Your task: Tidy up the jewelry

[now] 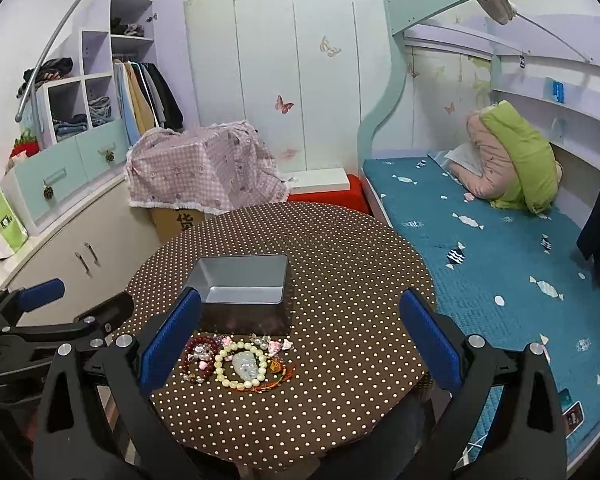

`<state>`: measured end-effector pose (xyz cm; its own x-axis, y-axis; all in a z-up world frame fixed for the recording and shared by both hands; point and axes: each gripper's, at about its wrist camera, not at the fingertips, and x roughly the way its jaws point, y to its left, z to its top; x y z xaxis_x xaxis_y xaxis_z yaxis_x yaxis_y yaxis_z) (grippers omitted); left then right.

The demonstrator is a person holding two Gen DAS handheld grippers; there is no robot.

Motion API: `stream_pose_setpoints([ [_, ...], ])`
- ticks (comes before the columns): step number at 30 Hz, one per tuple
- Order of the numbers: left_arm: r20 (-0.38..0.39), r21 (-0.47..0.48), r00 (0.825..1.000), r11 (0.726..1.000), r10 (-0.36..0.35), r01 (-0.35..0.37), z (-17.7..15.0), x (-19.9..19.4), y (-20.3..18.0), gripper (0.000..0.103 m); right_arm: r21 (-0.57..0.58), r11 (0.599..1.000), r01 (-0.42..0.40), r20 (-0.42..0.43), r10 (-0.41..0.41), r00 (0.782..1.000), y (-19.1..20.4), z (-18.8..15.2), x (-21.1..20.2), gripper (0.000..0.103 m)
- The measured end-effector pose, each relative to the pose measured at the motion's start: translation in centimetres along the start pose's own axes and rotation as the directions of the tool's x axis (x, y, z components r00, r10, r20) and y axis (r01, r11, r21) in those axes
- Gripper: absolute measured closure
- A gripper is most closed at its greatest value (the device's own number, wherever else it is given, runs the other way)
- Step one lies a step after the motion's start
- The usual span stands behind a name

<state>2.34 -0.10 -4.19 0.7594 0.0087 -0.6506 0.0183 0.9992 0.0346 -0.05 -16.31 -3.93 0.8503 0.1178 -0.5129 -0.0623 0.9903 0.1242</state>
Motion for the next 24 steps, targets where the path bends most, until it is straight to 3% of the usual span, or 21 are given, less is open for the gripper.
stream_pose_setpoints([
  [8, -0.081, -0.024, 0.997, 1.000, -0.019, 0.017, -1.5, 2.7, 1.0, 0.005, 0.001, 1.000, -0.006, -0.065, 0.006, 0.998, 0.4, -1.5, 2.1, 0.007],
  [13, -0.167, -0.051, 0.986, 0.999, 0.009, -0.017, -3.3, 6.0, 2.6, 0.005, -0.044, 0.999, -0.017, -0.035, 0.015, 0.999, 0.9, -3.5, 3.8, 0.008],
  [18, -0.232, -0.085, 0.972, 0.996, -0.032, 0.012, -5.5, 8.9, 4.0, 0.005, -0.023, 0.997, -0.069, -0.078, 0.067, 0.995, 0.8, -5.2, 6.1, 0.008],
  [24, -0.213, -0.080, 0.975, 0.996, -0.058, 0.042, -6.8, 10.3, 4.3, 0.005, -0.002, 0.998, -0.059, -0.127, 0.058, 0.990, 0.7, -6.4, 8.3, 0.008],
])
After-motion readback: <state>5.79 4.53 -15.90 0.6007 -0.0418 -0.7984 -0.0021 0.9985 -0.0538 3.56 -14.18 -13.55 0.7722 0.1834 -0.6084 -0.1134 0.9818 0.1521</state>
